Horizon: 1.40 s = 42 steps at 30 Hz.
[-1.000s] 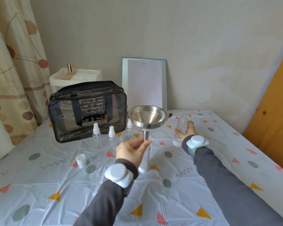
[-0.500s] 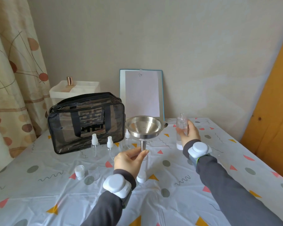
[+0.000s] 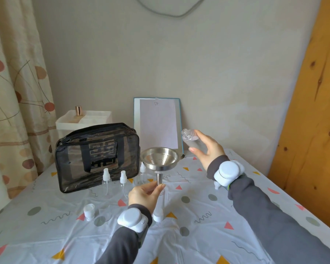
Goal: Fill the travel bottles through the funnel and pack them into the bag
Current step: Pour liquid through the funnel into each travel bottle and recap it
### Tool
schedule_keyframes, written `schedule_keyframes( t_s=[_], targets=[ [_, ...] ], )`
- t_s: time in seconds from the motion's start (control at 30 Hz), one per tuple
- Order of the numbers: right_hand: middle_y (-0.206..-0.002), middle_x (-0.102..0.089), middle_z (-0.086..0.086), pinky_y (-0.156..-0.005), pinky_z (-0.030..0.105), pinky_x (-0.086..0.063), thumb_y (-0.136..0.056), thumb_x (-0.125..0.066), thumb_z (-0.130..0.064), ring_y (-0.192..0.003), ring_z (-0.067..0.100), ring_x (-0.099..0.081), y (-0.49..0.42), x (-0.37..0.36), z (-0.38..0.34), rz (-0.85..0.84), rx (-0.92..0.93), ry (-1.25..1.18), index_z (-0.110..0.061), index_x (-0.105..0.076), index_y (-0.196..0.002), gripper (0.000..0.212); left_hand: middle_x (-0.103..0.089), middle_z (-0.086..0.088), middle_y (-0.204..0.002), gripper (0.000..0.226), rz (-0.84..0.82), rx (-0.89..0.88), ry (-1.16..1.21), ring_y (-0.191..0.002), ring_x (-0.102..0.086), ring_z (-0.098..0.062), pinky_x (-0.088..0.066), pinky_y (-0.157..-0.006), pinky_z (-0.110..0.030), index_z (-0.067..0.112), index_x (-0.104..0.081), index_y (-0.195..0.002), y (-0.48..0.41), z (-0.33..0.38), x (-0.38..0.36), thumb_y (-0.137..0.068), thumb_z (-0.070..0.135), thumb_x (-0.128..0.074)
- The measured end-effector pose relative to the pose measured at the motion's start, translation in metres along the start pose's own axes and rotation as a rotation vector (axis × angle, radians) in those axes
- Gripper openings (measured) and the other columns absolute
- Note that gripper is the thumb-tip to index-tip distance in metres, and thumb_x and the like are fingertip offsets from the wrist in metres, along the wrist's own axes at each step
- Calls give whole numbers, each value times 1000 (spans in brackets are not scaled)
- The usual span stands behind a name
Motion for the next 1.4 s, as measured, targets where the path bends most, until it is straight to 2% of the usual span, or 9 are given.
schedule_keyframes(
  t_s=[0.13,0.3,0.43,0.5,0.67,0.77,1.13,1.3,1.4],
  targets=[
    [-123,-58,11,-88,7,-26,-80,-67,-2,-114,23,-52,-2,8,-12,-13,63,87,-7,-48,-131,54,-72,10,-93,27,0,12,-5,-77,-59,2,-42,-81,-16,22,-73,-98,1,-1,0,-75,36,-73],
    [-125,-58,12,-92,10,-27,-78,-68,1,-117,28,-53,-3,9,-18,-67,87,141,-4,-49,-130,55,-72,10,-92,28,-6,31,7,-81,-61,-2,-44,-84,-18,21,-73,-98,0,-1,-1,-74,36,-74],
    [-128,-56,9,-104,36,-35,-79,-67,-2,-119,29,-50,-2,-1,-18,-135,76,189,-9,-47,-132,57,-66,19,-77,26,-8,37,17,-83,-63,-4,-44,-82,-18,22,-73,-96,0,-1,-1,-74,36,-75],
    [-129,-56,8,-103,39,-36,-80,-67,-4,-118,30,-50,-3,-5,-18,-149,81,223,-11,-47,-133,57,-68,17,-79,25,-8,31,21,-83,-64,-4,-45,-83,-19,22,-74,-94,0,0,-2,-74,35,-75],
    [-129,-55,6,-102,40,-35,-81,-66,-6,-117,30,-49,-6,-8,-21,-168,96,268,-14,-47,-133,57,-72,11,-87,24,-3,21,25,-77,-62,0,-45,-80,-17,20,-74,-93,0,1,-1,-74,34,-75],
    [-131,-54,6,-104,39,-34,-81,-66,-6,-119,30,-48,-6,-10,-21,-182,89,272,-15,-46,-134,57,-72,9,-89,26,-6,32,31,-83,-64,-4,-45,-83,-18,19,-74,-95,-1,-1,-1,-74,34,-75],
    [-136,-50,-1,-106,31,-28,-84,-63,-9,-123,27,-42,-6,-11,-24,-200,100,345,-19,-43,-136,57,-71,11,-92,27,3,28,26,-75,-59,2,-43,-81,-16,19,-73,-96,-1,-1,-1,-74,35,-75],
    [-134,-51,0,-103,26,-27,-84,-63,-8,-121,27,-42,-5,-9,-27,-188,108,352,-18,-44,-136,57,-72,7,-95,31,4,39,34,-84,-63,-3,-45,-85,-18,16,-72,-99,-2,-2,-1,-74,34,-75],
    [-134,-51,0,-103,26,-27,-84,-63,-7,-121,27,-42,-4,-11,-27,-201,113,370,-18,-44,-136,57,-72,5,-96,31,7,36,33,-80,-61,-2,-45,-85,-17,16,-72,-100,-2,-2,0,-74,34,-75]
  ],
)
Point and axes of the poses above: each hand's wrist, its own y-axis away from the middle knuckle, its own x-axis out of the back of the hand, z = x × y, the point moved 8 cm from there along -y, towards the middle knuckle
